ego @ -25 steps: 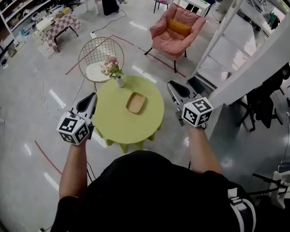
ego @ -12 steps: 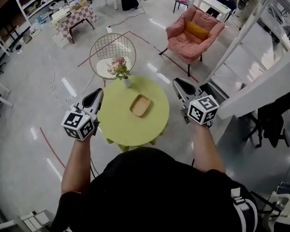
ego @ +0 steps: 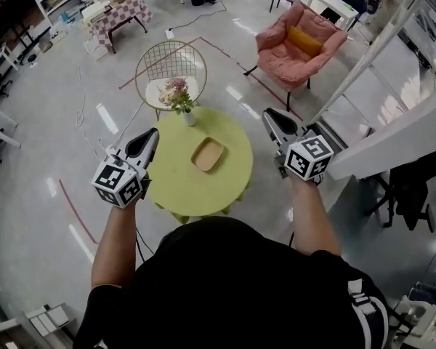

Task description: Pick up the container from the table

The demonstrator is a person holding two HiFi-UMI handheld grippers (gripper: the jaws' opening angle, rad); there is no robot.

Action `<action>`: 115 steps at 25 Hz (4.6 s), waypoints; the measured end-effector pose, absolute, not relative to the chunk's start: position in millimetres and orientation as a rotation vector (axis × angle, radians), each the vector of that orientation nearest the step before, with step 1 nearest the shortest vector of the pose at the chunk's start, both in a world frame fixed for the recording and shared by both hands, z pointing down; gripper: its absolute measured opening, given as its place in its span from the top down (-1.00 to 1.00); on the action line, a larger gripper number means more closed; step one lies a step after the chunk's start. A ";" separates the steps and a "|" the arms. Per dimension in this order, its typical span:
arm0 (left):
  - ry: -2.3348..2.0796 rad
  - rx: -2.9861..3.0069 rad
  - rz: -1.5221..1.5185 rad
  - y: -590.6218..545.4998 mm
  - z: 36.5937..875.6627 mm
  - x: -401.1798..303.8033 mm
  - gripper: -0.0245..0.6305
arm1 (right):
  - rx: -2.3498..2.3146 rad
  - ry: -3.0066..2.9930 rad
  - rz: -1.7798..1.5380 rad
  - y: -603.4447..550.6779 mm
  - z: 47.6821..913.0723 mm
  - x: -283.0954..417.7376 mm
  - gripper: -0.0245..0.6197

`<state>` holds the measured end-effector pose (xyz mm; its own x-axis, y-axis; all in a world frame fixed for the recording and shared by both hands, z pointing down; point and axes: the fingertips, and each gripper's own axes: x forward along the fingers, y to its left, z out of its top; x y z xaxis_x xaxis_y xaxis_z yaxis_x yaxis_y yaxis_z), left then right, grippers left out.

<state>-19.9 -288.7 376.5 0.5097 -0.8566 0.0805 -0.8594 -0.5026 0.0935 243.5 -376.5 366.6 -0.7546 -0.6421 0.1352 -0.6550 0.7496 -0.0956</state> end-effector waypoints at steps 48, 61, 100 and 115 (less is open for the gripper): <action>-1.311 2.642 -0.052 -288.3 398.4 -125.7 0.87 | 1.045 -2.689 0.189 -365.0 394.8 126.1 0.71; -1.348 2.614 -0.007 -308.1 428.5 -133.3 0.87 | 0.968 -2.581 0.284 -381.0 470.1 106.7 0.55; -1.275 2.518 0.087 -338.8 499.1 -143.0 0.87 | 0.470 -2.167 0.017 -354.8 713.5 44.2 0.16; -1.263 2.472 0.093 -341.3 514.3 -148.2 0.87 | 0.328 -2.027 0.106 -336.7 813.7 53.5 0.10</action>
<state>-148.2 -341.3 514.3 0.5981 -0.7709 0.2191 -0.7946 -0.5348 0.2874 53.5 -336.7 813.7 -0.4296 -0.1849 0.8839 -0.2759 0.9589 0.0666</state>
